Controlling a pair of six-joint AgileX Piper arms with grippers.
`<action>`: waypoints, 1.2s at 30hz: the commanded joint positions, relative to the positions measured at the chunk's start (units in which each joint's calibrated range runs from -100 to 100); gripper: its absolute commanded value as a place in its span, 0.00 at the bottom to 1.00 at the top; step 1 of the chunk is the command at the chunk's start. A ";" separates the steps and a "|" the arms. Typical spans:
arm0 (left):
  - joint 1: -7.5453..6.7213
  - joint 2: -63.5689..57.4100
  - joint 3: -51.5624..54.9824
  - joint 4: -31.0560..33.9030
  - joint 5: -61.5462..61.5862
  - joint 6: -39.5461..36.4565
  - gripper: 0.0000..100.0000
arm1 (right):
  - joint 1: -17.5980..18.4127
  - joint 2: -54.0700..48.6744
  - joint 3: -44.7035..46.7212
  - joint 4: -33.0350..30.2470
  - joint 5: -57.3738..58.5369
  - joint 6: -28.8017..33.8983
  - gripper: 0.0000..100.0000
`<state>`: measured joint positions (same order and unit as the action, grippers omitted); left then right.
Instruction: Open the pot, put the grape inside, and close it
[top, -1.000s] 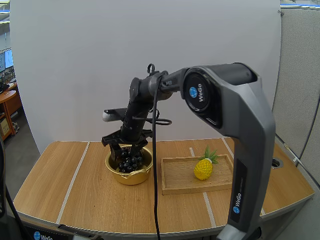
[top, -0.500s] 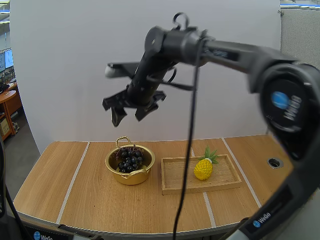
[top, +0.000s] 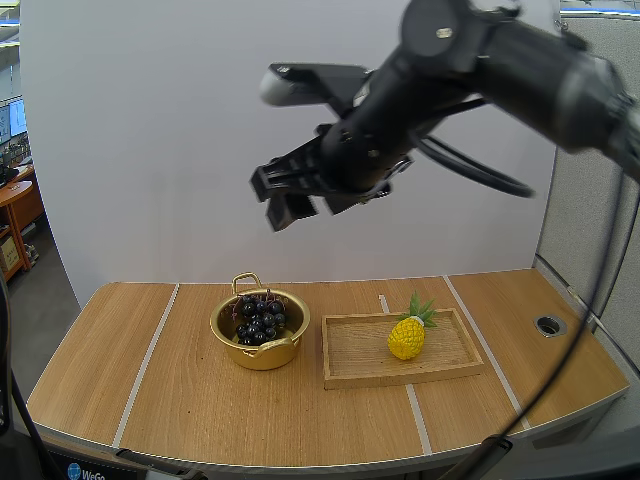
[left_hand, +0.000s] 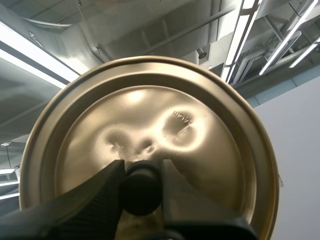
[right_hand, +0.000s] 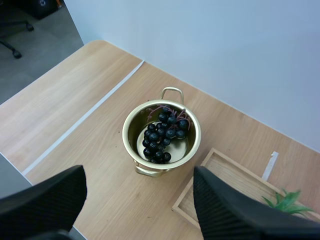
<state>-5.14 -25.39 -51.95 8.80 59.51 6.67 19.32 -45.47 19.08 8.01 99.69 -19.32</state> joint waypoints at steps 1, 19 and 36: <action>-0.10 -0.13 -0.34 0.52 -1.49 -0.39 0.00 | 0.00 -10.40 0.53 -4.52 0.31 3.37 1.00; -0.10 -0.13 -0.34 0.52 -1.49 -0.39 0.00 | -6.26 -28.66 9.04 -0.53 0.31 3.67 0.00; -0.10 -0.34 -0.34 0.52 3.42 -0.39 0.00 | -10.71 -35.80 11.73 -0.64 0.31 3.67 0.00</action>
<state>-5.14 -25.39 -51.95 8.80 59.51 6.67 10.40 -78.11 30.15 7.26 100.00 -15.77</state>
